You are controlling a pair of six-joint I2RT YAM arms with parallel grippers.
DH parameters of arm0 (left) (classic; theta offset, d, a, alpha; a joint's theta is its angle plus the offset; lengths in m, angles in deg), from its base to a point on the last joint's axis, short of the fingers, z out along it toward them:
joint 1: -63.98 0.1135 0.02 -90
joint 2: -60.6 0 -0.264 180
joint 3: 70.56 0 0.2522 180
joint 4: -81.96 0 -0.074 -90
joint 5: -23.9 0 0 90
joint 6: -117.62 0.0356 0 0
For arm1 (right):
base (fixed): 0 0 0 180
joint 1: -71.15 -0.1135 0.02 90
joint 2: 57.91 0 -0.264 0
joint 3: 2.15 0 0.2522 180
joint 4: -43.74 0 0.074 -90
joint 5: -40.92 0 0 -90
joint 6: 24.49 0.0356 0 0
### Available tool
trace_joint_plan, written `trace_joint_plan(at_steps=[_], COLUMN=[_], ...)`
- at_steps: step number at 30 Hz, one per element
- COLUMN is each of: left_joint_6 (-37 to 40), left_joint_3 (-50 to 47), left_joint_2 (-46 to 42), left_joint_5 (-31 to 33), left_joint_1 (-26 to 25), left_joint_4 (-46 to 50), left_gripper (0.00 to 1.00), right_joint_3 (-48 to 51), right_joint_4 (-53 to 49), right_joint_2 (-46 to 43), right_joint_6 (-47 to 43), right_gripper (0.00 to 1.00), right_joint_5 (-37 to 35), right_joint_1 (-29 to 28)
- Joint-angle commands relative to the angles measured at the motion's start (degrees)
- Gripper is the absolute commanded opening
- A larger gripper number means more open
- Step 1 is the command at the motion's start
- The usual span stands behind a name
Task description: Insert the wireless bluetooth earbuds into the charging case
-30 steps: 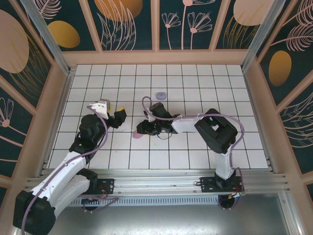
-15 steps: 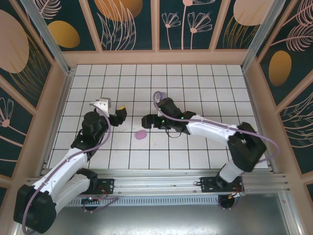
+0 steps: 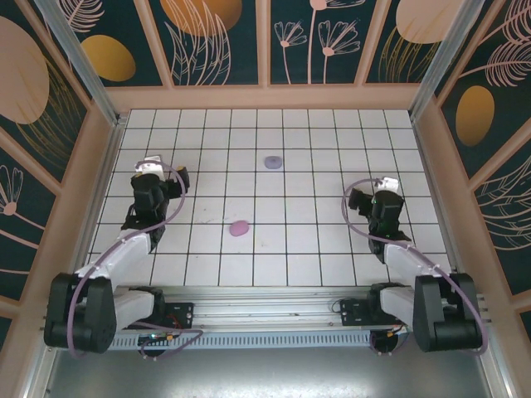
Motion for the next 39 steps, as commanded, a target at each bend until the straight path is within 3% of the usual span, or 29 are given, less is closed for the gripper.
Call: trace_joint_plan(at_steps=[1, 5, 12, 15, 18, 20, 25, 39], left_joint_6=[4.44, 8.23, 6.99, 6.55, 8.16, 8.37, 4.8, 4.87], left_joint_3=[-4.72, -7.98, -17.16, -18.69, -19.17, -19.09, -13.66, -14.04], left_joint_2=[1.07, 2.46, 6.39, 10.42, 16.54, 19.91, 19.69, 19.66], left_joint_5=[5.12, 6.5, 1.8, -0.88, -4.43, -4.47, -3.59, -3.46], left_joint_1=[0.78, 1.52, 3.48, 3.69, 3.75, 3.71, 5.98, 5.99], left_joint_4=[-9.77, -16.83, -42.41, -49.32, -55.29, -58.67, -47.77, -48.5], left_gripper=[0.98, 0.99, 0.98, 0.99, 0.99, 0.99, 0.99, 0.99], right_joint_3=[0.0, 0.91, 2.01, 3.12, 3.9, 2.43, 2.38, 2.15], right_joint_4=[18.07, 26.73, 36.22, 41.49, 48.62, 43.82, 44.42, 43.62], right_joint_2=[2.8, 8.11, 15.85, 18.92, 24.21, 23.42, 23.48, 23.49], right_joint_6=[-5.15, -6.05, 2.2, 1.31, 0.22, -0.55, -1.36, -1.29], right_gripper=[0.99, 0.99, 0.99, 0.99, 0.99, 0.99, 0.99, 0.99], right_joint_5=[6.18, 9.66, 14.41, 17.29, 14.44, 11.91, 10.19, 10.19], right_joint_1=[2.39, 3.33, 9.24, 9.27, 7.48, 6.03, 4.96, 5.04])
